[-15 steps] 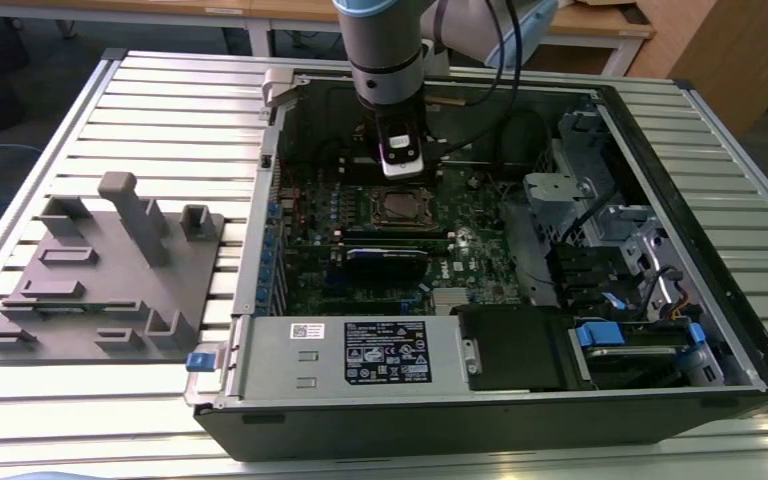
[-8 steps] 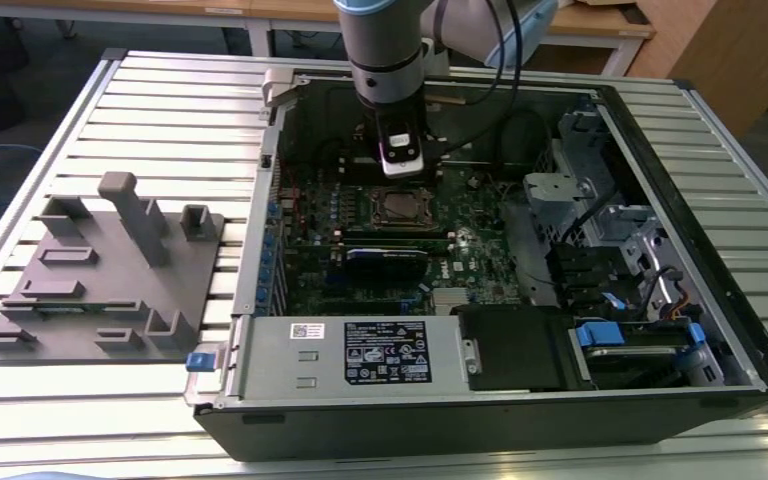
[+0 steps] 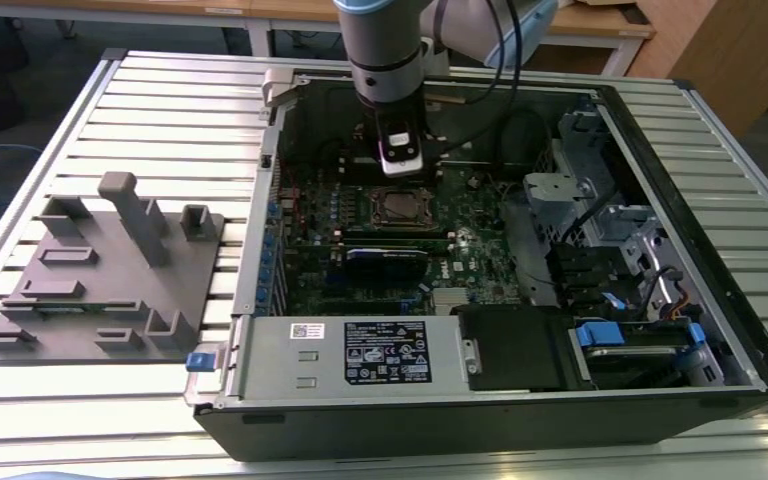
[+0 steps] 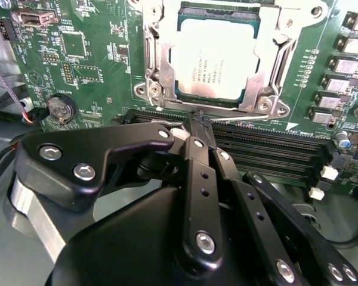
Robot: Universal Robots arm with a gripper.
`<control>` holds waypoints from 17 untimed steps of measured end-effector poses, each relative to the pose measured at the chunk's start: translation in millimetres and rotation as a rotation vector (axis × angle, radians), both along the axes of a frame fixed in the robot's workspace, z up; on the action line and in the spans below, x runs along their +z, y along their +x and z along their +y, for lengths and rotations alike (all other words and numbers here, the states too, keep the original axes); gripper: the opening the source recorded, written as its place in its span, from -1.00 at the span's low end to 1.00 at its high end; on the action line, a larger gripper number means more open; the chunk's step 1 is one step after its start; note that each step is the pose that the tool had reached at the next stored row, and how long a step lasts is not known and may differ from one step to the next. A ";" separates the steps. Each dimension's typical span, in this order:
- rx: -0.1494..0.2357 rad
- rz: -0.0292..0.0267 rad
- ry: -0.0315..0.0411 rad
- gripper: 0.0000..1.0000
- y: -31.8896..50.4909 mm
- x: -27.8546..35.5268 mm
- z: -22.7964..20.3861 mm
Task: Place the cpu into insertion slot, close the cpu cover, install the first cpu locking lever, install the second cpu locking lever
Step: 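Install the first cpu locking lever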
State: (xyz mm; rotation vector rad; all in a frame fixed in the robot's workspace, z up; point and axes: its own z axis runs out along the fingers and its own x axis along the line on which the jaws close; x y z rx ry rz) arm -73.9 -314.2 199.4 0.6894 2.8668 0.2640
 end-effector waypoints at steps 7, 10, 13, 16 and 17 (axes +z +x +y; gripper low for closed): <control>0.000 -0.0010 0.0006 -0.80 -1.8 0.0 1.5; 0.000 -0.0056 0.0037 -0.80 -2.1 -0.2 1.5; 0.000 -0.0196 0.0083 -0.80 -2.2 -0.5 1.6; 0.000 -0.0198 0.0083 -0.80 -2.2 -0.5 1.6; 0.000 -0.0199 0.0083 -0.80 -2.2 -0.5 1.6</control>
